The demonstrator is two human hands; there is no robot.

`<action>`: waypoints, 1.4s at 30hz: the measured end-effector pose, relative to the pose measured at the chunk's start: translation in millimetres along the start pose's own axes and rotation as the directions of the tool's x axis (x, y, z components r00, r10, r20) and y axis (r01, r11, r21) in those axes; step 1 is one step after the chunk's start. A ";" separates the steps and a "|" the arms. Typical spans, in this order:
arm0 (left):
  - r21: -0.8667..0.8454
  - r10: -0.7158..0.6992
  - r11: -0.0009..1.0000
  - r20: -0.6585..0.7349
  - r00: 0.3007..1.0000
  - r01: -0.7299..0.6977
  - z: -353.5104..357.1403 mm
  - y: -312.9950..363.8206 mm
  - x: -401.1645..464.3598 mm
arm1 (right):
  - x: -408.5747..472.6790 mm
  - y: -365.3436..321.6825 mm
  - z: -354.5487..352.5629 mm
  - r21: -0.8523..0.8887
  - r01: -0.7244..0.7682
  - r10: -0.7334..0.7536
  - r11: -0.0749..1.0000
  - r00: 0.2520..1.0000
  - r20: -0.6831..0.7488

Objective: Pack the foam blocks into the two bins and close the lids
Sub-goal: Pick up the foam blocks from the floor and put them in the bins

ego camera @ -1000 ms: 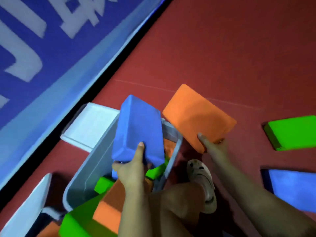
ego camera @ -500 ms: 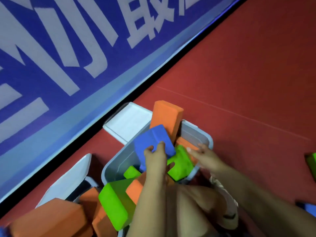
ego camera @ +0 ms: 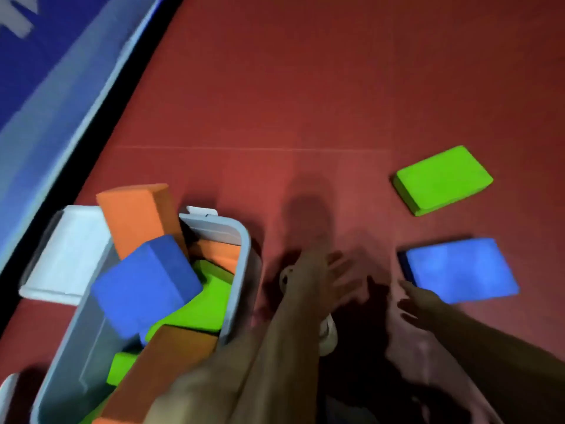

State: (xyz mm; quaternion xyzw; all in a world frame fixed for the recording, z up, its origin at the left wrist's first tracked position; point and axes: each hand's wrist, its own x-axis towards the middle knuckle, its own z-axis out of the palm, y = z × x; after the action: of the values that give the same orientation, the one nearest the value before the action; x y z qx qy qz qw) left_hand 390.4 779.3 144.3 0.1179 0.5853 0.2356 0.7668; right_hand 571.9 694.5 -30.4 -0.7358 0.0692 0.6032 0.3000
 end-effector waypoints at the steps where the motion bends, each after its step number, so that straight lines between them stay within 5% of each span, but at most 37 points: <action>1: 0.010 -0.042 0.999 0.020 0.999 0.041 7.2 -2.9 11.1 | 10.1 8.4 -15.6 0.063 -0.048 0.050 0.997 0.998 -0.037; 6: 0.023 -0.205 0.978 0.017 0.979 0.205 14.7 -23.3 65.5 | 43.5 21.0 -46.7 0.312 -0.187 0.248 0.932 0.954 -0.168; 19: -0.200 -0.285 0.930 0.132 0.949 0.307 -2.7 -35.1 114.1 | 116.4 20.1 -27.3 0.660 -0.041 0.252 0.750 0.940 -0.229; 22: -0.308 -0.274 0.904 0.111 0.955 0.295 -14.8 -35.1 122.0 | 120.8 22.3 -15.9 0.745 -0.047 0.251 0.666 0.954 -0.165; 24: -0.354 -0.253 0.893 0.116 0.960 0.278 -23.7 -34.7 125.6 | 127.7 21.8 -9.1 0.855 -0.048 0.269 0.517 0.957 -0.109; 27: -0.352 -0.243 0.898 0.101 0.965 0.263 -28.1 -29.9 127.8 | 127.6 26.1 -9.3 0.823 0.045 0.276 0.566 0.931 -0.241; 32: -0.352 -0.237 0.894 0.150 0.960 0.276 -22.0 -33.0 129.3 | 140.5 29.3 -16.4 0.839 0.037 0.299 0.542 0.925 -0.234; 38: -0.367 -0.252 0.895 0.055 0.966 0.254 -25.9 -37.7 135.7 | 126.0 17.5 -0.4 0.937 0.051 0.151 0.346 0.982 -0.110; 42: -0.252 -0.187 0.951 -0.009 0.982 0.179 -16.2 -36.0 134.8 | 101.4 4.1 29.1 0.908 -0.013 0.023 0.419 1.000 0.003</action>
State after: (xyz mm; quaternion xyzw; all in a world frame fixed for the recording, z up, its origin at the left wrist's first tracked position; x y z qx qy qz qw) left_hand 410.5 814.1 9.7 -0.0383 0.5717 0.2371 0.7845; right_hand 572.0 732.8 -128.8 -0.4602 0.3928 0.4703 0.6425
